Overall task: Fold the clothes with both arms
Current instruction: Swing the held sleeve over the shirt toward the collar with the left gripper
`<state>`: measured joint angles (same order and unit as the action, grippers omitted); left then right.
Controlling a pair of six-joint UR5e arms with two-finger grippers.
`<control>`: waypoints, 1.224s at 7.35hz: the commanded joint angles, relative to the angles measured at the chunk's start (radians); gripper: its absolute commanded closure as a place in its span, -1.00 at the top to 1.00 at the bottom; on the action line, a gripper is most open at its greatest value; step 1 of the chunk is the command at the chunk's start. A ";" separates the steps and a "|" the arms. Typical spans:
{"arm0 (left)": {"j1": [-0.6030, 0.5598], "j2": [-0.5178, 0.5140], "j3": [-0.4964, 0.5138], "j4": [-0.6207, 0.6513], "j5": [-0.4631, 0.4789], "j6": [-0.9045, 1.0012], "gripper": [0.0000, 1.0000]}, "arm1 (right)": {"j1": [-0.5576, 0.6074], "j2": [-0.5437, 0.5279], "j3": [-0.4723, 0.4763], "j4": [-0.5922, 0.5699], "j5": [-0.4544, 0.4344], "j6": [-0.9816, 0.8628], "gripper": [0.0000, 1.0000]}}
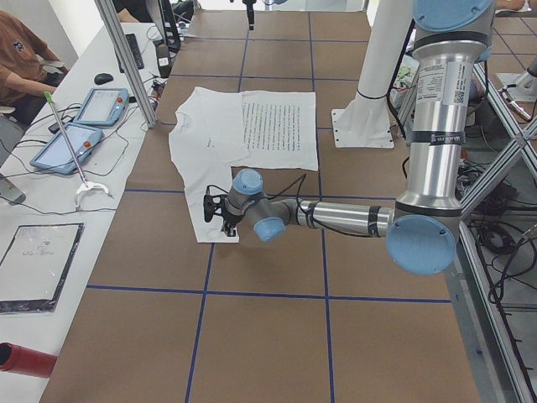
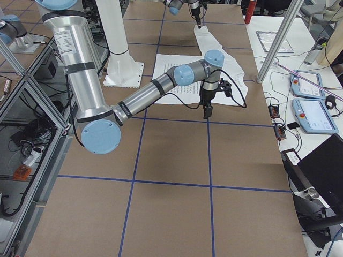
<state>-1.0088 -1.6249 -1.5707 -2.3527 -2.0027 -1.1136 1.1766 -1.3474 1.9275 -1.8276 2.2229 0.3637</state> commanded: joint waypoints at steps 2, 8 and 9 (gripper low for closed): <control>0.001 -0.325 -0.279 0.654 -0.007 0.000 -1.00 | 0.012 -0.177 0.027 0.150 0.000 -0.002 1.00; -0.001 -0.668 -0.317 0.694 -0.265 -0.393 -1.00 | 0.060 -0.236 0.025 0.185 0.037 -0.019 1.00; -0.001 -0.709 -0.271 0.653 -0.266 -0.452 -1.00 | 0.060 -0.236 0.025 0.185 0.037 -0.017 1.00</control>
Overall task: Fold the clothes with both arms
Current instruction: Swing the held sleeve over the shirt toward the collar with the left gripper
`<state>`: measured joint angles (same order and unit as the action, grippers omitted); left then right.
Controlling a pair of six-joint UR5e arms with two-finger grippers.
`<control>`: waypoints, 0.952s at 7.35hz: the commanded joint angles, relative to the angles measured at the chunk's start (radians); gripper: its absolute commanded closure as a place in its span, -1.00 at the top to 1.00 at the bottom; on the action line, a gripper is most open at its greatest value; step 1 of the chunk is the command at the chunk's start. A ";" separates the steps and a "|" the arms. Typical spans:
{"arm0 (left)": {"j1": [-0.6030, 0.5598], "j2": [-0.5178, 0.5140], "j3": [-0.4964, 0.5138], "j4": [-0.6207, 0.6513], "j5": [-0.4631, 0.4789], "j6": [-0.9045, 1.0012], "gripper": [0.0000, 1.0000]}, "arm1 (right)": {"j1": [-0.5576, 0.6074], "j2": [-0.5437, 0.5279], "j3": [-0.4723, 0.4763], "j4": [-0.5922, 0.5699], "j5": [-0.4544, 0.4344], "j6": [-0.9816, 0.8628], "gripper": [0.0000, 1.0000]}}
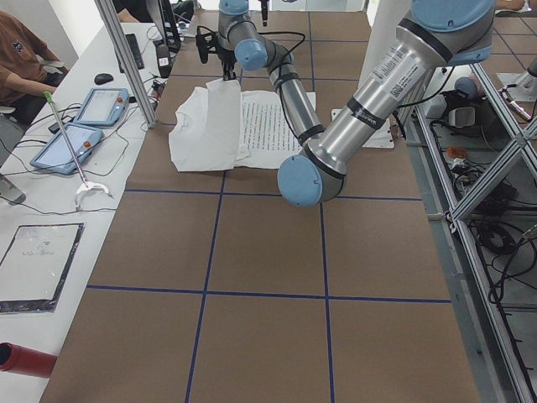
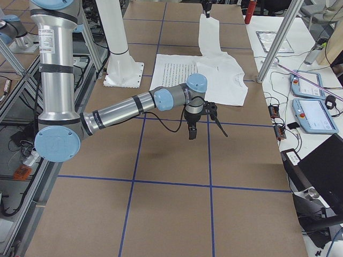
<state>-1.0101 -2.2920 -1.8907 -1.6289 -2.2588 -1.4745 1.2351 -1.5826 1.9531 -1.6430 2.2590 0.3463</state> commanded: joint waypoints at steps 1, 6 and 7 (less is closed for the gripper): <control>0.001 -0.072 0.065 -0.071 -0.010 -0.108 -1.00 | 0.004 -0.001 -0.002 0.000 0.001 -0.001 1.00; 0.071 -0.147 0.154 -0.184 -0.007 -0.272 -1.00 | 0.006 0.001 -0.013 0.000 -0.004 -0.001 1.00; 0.077 -0.162 0.215 -0.230 -0.005 -0.276 -1.00 | 0.006 0.003 -0.019 0.000 -0.006 -0.001 1.00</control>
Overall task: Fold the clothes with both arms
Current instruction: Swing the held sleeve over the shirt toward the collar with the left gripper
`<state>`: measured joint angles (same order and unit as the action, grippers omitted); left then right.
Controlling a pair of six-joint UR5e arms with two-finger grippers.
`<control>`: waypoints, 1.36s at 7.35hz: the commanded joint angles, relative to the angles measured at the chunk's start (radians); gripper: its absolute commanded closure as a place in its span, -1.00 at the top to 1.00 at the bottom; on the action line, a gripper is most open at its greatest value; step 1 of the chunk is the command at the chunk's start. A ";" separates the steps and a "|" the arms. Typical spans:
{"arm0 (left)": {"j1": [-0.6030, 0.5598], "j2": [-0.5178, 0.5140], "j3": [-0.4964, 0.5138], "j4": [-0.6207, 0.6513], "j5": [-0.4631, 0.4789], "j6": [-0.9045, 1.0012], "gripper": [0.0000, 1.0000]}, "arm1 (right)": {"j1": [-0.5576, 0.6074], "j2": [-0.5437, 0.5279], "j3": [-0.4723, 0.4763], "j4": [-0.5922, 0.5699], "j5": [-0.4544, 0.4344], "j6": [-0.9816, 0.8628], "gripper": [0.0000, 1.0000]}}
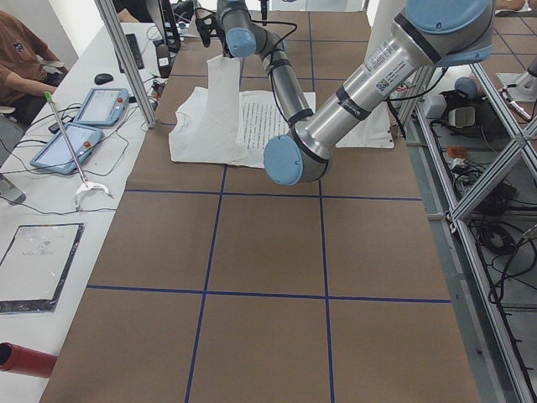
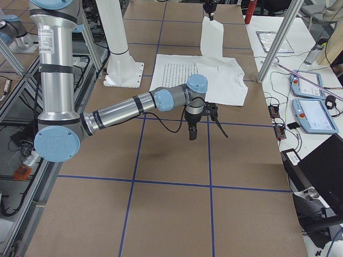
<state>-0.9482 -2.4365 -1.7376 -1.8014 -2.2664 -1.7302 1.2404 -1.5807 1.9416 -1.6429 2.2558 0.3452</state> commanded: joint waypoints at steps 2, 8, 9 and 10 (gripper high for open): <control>0.037 -0.021 0.131 -0.129 0.011 -0.020 -1.00 | 0.001 0.002 -0.010 0.000 -0.004 0.000 1.00; 0.196 -0.133 0.414 -0.280 0.121 0.014 -1.00 | -0.001 0.022 -0.024 0.000 0.024 0.017 1.00; 0.213 -0.133 0.418 -0.283 0.142 0.014 -1.00 | -0.001 0.027 -0.024 0.000 0.045 0.017 1.00; 0.239 -0.133 0.421 -0.283 0.175 0.014 -1.00 | -0.001 0.034 -0.020 0.000 0.056 0.018 1.00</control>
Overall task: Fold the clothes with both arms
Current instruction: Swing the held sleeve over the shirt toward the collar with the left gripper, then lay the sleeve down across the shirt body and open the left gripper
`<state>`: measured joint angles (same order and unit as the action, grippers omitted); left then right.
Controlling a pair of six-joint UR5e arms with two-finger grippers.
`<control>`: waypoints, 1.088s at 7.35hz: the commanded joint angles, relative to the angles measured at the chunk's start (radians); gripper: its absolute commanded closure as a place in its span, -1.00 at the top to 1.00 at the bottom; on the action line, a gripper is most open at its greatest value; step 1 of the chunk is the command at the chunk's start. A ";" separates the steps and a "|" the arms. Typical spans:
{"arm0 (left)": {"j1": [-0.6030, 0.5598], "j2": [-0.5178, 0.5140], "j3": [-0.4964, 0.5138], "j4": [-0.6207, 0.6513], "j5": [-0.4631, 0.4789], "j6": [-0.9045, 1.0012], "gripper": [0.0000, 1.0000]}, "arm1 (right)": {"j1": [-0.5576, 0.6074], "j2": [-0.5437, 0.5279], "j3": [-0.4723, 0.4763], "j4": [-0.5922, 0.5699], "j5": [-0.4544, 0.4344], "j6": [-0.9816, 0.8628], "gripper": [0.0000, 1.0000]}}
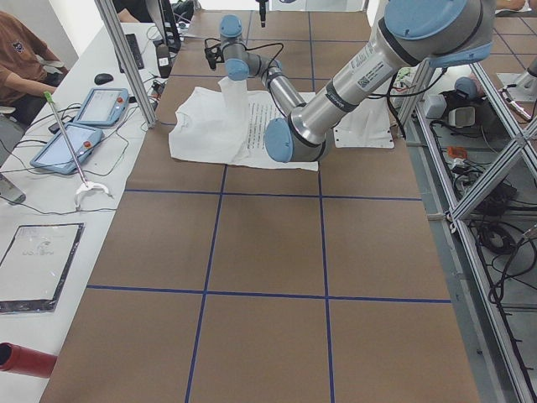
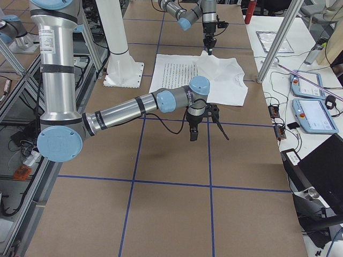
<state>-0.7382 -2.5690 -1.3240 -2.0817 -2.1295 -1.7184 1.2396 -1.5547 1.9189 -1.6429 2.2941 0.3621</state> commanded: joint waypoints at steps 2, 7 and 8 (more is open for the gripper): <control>0.052 -0.022 0.067 -0.005 0.060 0.003 -1.00 | 0.000 0.013 0.006 0.002 0.045 0.000 1.00; 0.121 -0.019 0.149 -0.116 0.083 -0.009 -1.00 | 0.001 0.031 0.003 0.000 0.048 0.003 1.00; 0.132 -0.022 0.149 -0.118 0.083 -0.016 -1.00 | 0.004 0.024 0.006 0.000 0.050 0.001 1.00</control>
<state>-0.6191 -2.5890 -1.1845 -2.1846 -2.0479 -1.7255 1.2416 -1.5247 1.9229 -1.6429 2.3428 0.3644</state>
